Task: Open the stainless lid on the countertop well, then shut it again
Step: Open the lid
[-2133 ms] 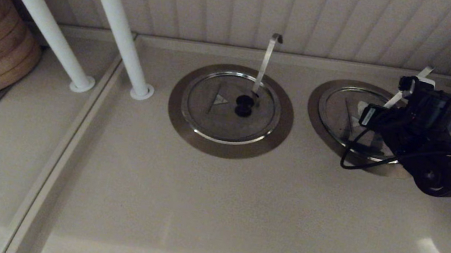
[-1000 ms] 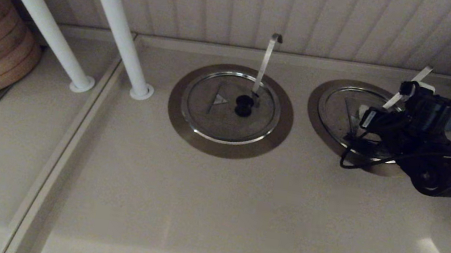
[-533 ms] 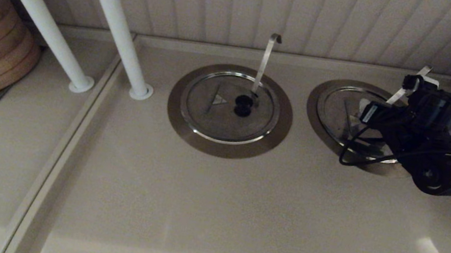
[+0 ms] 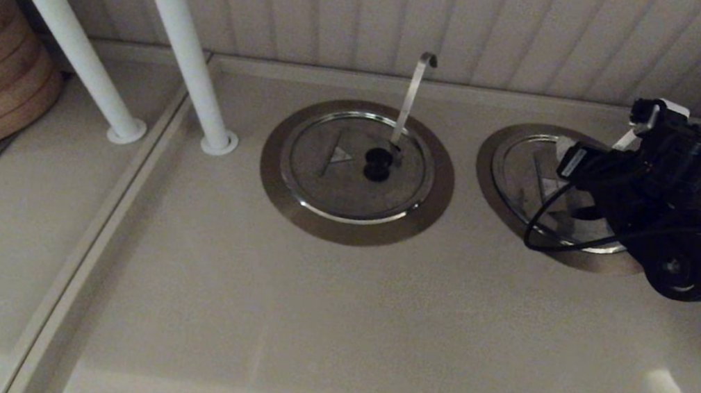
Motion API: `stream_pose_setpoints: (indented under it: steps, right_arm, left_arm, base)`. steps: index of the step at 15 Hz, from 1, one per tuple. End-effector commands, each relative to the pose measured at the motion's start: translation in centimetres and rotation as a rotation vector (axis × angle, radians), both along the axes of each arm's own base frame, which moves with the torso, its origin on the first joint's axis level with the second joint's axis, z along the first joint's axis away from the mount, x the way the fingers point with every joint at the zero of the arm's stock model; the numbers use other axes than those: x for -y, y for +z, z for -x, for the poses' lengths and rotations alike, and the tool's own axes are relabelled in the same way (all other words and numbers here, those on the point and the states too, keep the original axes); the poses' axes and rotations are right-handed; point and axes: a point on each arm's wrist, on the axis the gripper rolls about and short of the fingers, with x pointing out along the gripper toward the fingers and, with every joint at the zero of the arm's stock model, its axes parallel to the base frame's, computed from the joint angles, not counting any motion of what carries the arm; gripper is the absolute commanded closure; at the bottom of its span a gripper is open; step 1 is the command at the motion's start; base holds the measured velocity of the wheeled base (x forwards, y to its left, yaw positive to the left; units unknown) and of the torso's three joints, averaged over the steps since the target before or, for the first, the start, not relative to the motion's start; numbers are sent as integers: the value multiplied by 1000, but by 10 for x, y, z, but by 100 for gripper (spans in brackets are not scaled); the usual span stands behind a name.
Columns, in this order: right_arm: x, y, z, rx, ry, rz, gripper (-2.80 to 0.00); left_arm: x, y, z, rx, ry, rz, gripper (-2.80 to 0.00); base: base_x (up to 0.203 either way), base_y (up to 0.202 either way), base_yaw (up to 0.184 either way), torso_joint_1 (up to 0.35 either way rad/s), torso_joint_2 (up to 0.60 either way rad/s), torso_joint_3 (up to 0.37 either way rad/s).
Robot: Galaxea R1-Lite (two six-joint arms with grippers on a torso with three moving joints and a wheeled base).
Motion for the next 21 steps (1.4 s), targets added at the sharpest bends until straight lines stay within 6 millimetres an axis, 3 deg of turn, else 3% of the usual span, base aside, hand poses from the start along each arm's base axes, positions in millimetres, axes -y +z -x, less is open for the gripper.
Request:
stream_pose_setpoints:
  steps: [1, 15, 21]
  right_arm:
    - [-6, 2, 1, 7, 14, -3, -280]
    - [-50, 7, 10, 23, 96, -7, -280]
    - [-59, 4, 12, 18, 118, -6, -280]
  left_arm:
    - [0, 0, 0, 2, 1, 0, 0]
    - [0, 0, 0, 0, 1, 0, 0]
    - [0, 0, 0, 1, 1, 0, 0]
  base:
    - [0, 0, 0, 0, 0, 0]
    - [0, 0, 0, 0, 0, 0]
    - [0, 0, 0, 0, 0, 0]
